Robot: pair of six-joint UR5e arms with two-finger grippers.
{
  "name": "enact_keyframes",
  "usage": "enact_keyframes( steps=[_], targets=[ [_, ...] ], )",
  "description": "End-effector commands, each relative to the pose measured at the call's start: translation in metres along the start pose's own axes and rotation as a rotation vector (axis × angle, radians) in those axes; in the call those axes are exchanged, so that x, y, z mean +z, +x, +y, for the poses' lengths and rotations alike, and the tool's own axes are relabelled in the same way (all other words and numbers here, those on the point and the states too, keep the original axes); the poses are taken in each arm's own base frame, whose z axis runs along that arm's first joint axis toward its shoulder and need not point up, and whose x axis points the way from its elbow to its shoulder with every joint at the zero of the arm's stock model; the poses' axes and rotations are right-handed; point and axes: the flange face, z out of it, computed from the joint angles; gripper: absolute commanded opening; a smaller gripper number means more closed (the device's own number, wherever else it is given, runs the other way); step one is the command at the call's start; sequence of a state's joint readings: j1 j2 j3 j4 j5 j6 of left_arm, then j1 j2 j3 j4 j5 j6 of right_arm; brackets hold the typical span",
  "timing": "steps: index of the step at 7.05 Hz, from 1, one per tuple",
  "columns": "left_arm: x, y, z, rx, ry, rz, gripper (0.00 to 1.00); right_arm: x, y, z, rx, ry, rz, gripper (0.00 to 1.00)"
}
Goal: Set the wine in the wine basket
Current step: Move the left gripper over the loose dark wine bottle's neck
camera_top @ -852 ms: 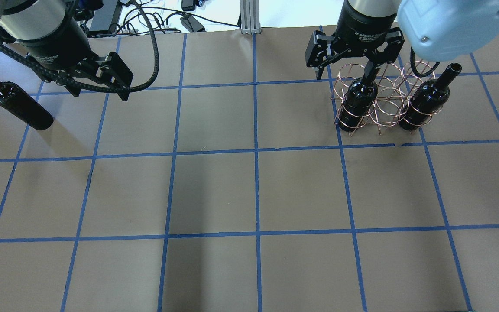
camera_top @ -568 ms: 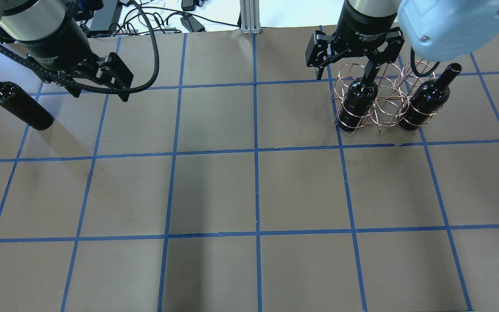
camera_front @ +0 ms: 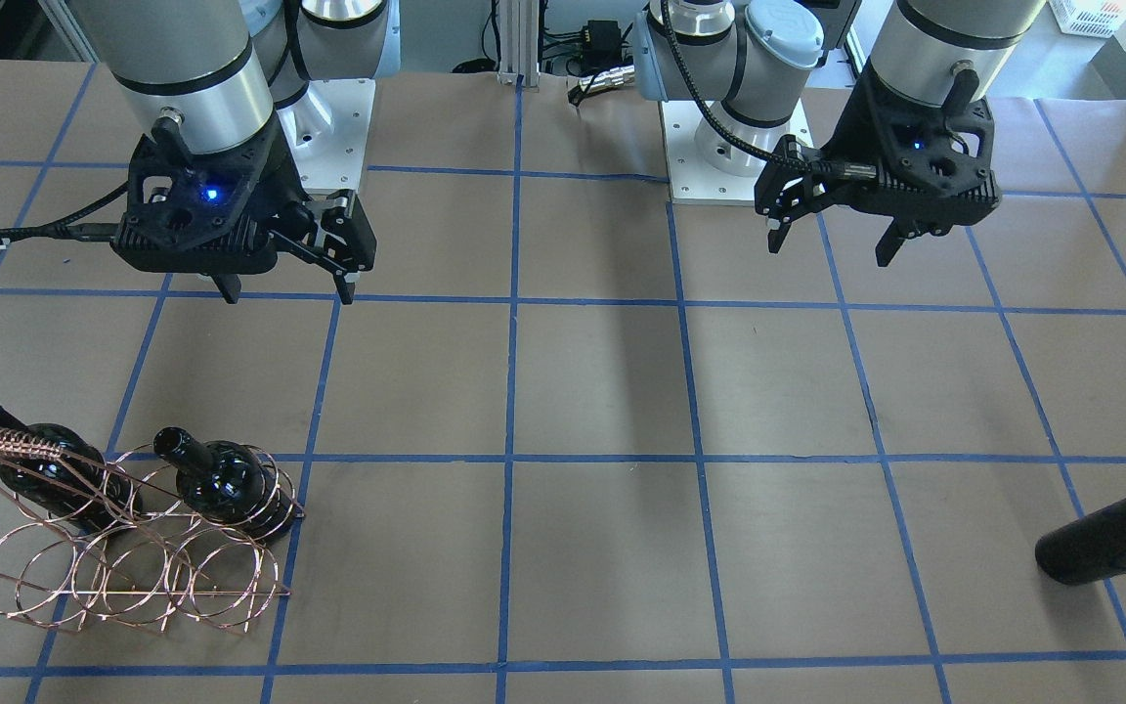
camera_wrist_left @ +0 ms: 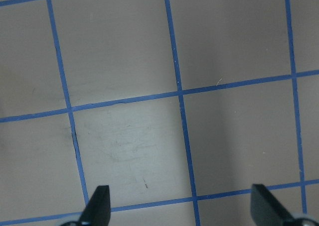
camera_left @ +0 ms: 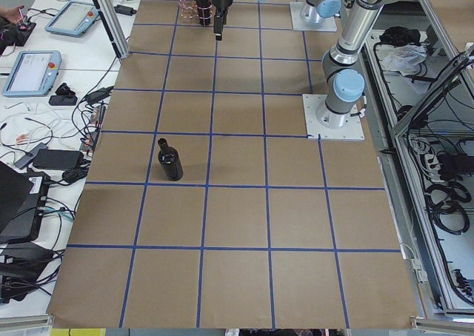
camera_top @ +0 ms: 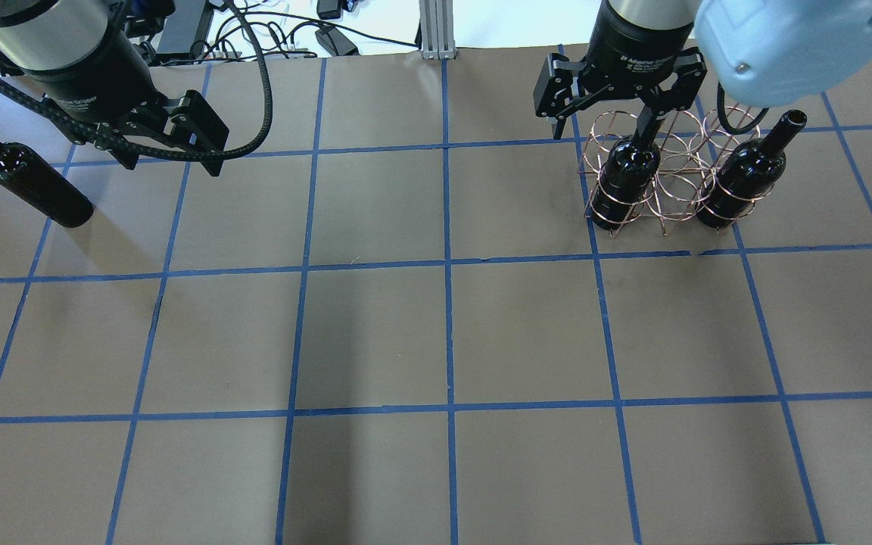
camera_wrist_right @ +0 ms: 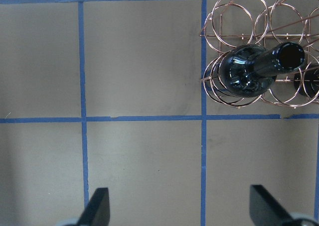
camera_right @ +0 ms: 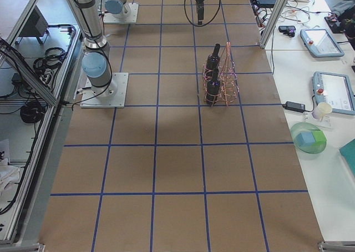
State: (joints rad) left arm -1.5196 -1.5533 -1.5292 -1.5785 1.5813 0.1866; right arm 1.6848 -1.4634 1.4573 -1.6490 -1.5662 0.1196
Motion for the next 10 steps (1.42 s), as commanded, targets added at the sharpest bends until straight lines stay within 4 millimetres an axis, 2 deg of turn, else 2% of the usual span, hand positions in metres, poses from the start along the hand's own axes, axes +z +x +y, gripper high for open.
enact_keyframes(
  steps=[1, 6, 7, 10],
  targets=[
    [0.000, -0.002, 0.000, 0.001, 0.000, -0.002, 1.00, 0.000, -0.001, 0.000, -0.001, 0.000, 0.000, 1.00],
    [-0.002, -0.011, -0.001, -0.017, -0.002, -0.006, 1.00, 0.000, 0.000, 0.000, -0.001, 0.000, 0.000, 1.00],
    [-0.012, -0.029, -0.002, -0.056, 0.015, -0.026, 1.00, 0.000, -0.001, 0.000, -0.003, 0.000, 0.000, 1.00],
    [-0.004, -0.183, -0.005, -0.221, 0.006, -0.032, 1.00, 0.001, 0.000, 0.000, -0.001, -0.003, 0.000, 1.00]
  ],
)
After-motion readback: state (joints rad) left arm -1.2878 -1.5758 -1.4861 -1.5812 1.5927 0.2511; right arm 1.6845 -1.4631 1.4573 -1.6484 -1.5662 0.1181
